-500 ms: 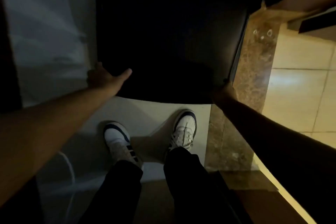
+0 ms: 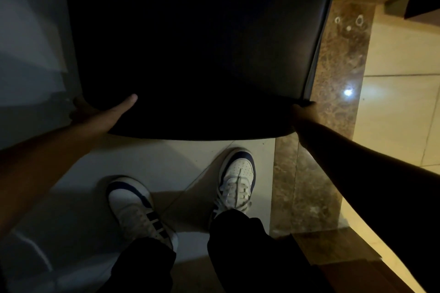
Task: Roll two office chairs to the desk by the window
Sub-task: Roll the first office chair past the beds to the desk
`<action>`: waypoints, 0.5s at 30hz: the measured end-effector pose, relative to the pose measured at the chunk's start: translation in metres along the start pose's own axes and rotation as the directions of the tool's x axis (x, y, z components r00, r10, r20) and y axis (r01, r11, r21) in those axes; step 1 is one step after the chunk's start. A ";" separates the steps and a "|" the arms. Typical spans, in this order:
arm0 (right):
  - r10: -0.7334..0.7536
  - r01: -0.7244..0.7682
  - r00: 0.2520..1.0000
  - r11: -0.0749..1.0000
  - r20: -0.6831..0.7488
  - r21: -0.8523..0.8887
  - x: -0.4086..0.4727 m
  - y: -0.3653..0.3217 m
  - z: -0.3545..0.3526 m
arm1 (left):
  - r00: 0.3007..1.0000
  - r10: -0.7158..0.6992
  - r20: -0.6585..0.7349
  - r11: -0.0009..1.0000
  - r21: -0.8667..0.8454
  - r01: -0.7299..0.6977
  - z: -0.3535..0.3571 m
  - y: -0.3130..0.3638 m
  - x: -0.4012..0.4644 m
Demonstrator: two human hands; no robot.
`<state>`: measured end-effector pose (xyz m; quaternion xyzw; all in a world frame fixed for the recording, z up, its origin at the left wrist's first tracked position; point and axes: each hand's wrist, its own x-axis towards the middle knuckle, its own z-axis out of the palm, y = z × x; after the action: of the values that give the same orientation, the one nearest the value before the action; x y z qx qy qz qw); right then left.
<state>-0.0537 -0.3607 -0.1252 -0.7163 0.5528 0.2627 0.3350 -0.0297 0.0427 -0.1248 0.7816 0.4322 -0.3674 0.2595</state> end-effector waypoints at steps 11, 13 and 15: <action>0.045 -0.057 0.987 0.995 0.155 0.077 -0.017 -0.007 -0.036 | 0.976 0.191 0.101 0.980 -0.075 -0.183 -0.042 0.002 0.005; 0.037 -0.048 0.992 0.995 0.121 0.088 -0.031 -0.017 -0.042 | 0.978 0.196 0.068 0.980 -0.055 -0.193 -0.054 0.007 -0.005; 0.035 -0.044 0.993 0.996 0.114 0.083 -0.050 -0.023 -0.055 | 0.981 0.179 0.070 0.984 -0.001 -0.179 -0.072 0.010 -0.021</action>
<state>-0.0437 -0.3682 -0.0485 -0.6744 0.5579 0.2853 0.3906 -0.0037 0.0797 -0.0639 0.8046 0.3497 -0.3709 0.3045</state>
